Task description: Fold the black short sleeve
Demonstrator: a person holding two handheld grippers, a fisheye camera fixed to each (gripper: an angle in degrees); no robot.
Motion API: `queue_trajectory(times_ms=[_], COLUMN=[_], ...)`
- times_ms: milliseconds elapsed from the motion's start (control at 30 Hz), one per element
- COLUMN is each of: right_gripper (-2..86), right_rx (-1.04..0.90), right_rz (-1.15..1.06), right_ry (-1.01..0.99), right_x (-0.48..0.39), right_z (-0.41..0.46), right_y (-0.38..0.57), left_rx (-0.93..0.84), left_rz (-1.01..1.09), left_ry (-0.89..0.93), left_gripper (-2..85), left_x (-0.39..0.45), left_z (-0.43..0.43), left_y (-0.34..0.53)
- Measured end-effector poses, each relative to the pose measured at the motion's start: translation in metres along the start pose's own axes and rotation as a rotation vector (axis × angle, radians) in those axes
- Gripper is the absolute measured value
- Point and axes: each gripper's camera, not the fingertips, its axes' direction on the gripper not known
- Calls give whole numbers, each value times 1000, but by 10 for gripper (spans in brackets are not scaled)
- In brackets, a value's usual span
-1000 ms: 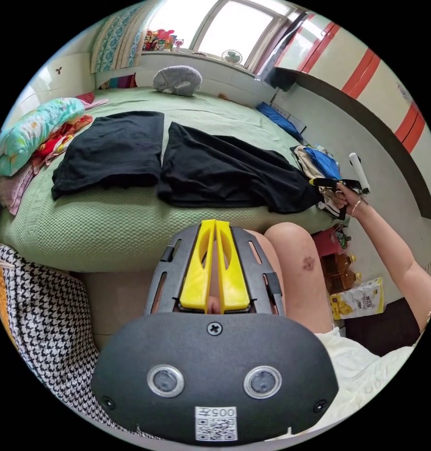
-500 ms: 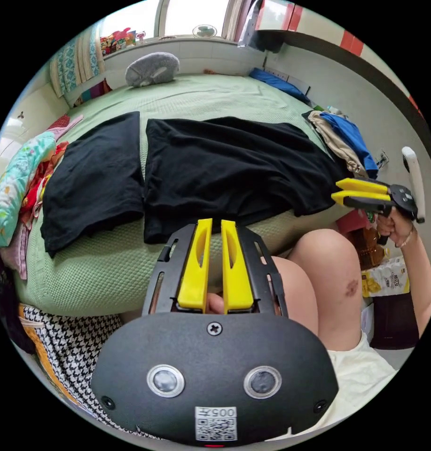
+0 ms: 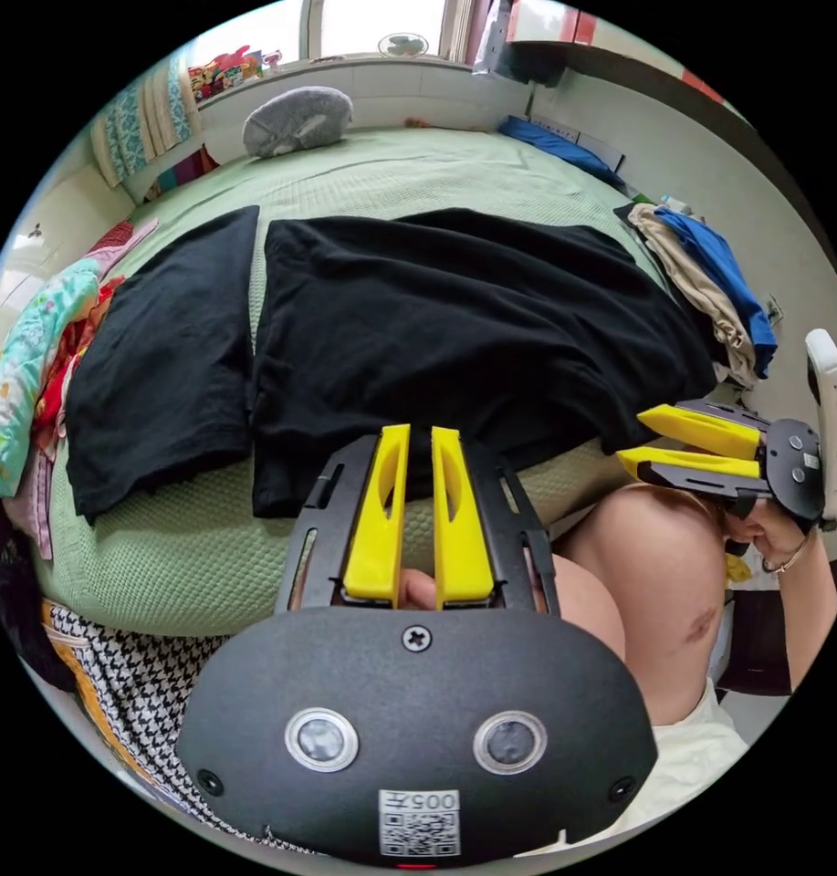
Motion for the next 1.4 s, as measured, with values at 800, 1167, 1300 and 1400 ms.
queue_trajectory(times_ms=[800,1167,1300,1400], right_gripper=[61,55,49,40], right_rx=[33,49,54,66], right_rz=[129,146,126,119], right_ry=[70,73,65,58], right_x=[-32,-41,-43,-43], right_z=[-1,-9,-13,-18], right_y=[25,42,48,54], left_rx=[-12,-54,-50,-17], left_rz=[-43,-71,-79,-76], left_ry=[32,123,118,121], left_gripper=[50,7,-1,-3], left_x=[-1,-16,-18,-17], left_z=[13,-10,-26,-41], left_y=[-36,-45,-46,-47])
